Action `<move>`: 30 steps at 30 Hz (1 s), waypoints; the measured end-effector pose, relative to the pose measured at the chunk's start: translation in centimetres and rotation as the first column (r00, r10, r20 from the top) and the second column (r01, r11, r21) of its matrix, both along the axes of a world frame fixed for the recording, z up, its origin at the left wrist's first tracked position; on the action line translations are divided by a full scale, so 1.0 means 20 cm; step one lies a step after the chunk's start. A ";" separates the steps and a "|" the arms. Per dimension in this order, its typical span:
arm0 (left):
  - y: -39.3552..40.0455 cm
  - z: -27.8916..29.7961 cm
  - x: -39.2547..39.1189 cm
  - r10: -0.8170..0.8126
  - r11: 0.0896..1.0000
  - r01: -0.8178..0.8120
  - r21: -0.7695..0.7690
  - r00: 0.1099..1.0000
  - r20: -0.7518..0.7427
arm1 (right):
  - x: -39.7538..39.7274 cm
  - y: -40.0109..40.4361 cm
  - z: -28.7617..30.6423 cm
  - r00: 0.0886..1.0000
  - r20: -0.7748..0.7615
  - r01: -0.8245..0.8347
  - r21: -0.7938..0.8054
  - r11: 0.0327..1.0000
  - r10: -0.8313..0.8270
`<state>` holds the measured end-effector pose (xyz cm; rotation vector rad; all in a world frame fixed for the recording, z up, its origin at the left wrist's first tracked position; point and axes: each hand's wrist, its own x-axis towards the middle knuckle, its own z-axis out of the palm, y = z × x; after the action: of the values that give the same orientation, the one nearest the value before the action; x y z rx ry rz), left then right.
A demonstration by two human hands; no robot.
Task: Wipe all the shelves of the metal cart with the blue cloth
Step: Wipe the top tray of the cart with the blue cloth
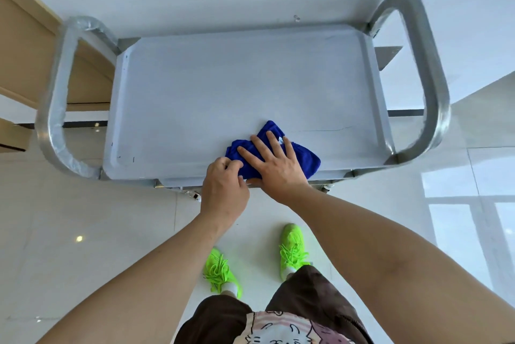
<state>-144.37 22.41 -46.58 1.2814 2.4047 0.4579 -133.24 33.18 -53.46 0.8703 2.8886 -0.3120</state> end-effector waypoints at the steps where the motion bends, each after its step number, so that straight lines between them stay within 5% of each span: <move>1: 0.03 0.00 0.03 -0.010 1.000 0.010 -0.005 1.000 0.000 | 0.04 0.02 0.00 1.000 0.000 0.006 0.003 1.000 -0.006; 24: 0.48 0.01 0.50 -0.303 0.951 0.305 -0.045 0.952 0.046 | 0.89 0.41 0.04 0.942 0.108 0.325 -0.045 0.945 -0.319; 30: 0.49 -0.01 0.36 -0.364 0.931 0.365 -0.020 0.930 0.048 | 0.76 0.41 0.04 0.817 0.104 0.575 -0.069 0.815 -0.567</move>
<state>-137.09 32.26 -46.73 1.6415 2.0616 0.3359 -118.01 41.31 -52.66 1.6813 2.4401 -0.4473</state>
